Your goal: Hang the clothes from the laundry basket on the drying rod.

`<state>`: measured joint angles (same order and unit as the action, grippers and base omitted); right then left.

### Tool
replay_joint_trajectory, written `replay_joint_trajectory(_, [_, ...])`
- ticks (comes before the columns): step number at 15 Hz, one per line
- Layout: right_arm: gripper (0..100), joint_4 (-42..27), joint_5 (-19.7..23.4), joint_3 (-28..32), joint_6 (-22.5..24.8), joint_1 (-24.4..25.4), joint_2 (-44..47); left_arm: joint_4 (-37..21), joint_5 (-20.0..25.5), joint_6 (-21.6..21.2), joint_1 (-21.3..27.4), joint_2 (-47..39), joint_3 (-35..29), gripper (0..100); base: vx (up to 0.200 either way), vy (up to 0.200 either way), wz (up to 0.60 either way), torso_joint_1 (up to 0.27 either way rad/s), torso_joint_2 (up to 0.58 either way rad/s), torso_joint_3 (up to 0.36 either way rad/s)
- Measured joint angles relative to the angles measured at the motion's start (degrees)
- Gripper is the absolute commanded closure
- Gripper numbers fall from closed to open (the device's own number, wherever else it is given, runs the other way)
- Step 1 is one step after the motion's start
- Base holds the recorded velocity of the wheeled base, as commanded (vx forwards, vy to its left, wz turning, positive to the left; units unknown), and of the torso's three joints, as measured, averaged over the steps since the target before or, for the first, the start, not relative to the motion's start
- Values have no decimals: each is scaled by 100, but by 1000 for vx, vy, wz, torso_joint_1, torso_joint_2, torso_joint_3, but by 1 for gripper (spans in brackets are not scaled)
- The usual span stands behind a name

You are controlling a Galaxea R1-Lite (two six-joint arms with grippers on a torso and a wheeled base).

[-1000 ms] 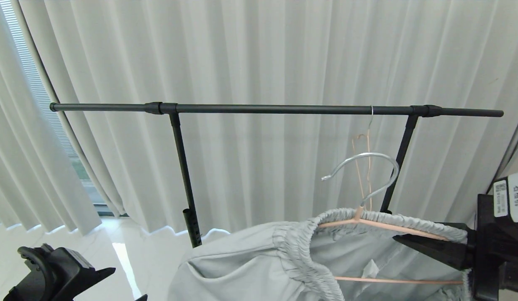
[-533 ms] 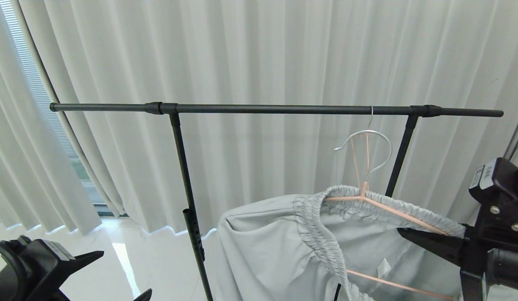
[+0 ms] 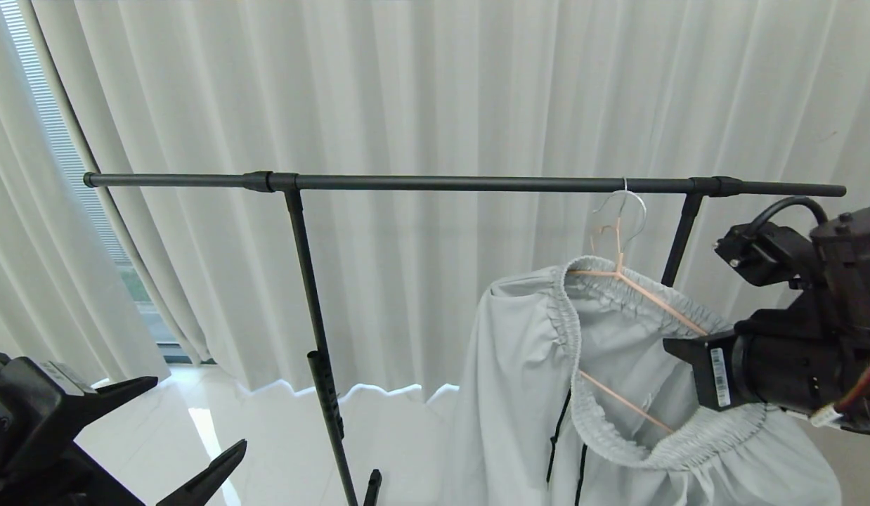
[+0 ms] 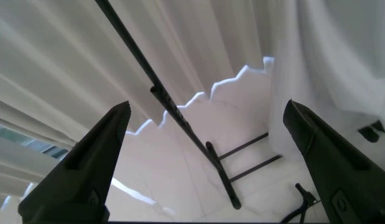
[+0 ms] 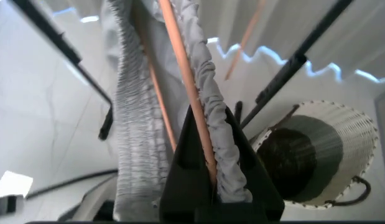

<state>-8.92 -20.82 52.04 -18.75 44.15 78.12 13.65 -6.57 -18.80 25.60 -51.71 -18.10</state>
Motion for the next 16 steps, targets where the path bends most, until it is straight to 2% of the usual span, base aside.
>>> replay_joint_trajectory(3, [100, 206, -249, 328, -93, -171, 427, 2, -2, 6, -2, -44, -111, 0, 0, 0, 0, 0, 0, 0])
replay_joint_trajectory(11, [100, 584, -282, 532, -18, -201, 713, 2, -7, 17, -2, -167, -151, 0, 0, 0, 0, 0, 0, 0])
replay_joint_trajectory(16, [100, 802, -261, 529, 94, -194, 752, 6, -7, 16, -2, -167, -151, 0, 200, 0, 0, -3, 4, 2])
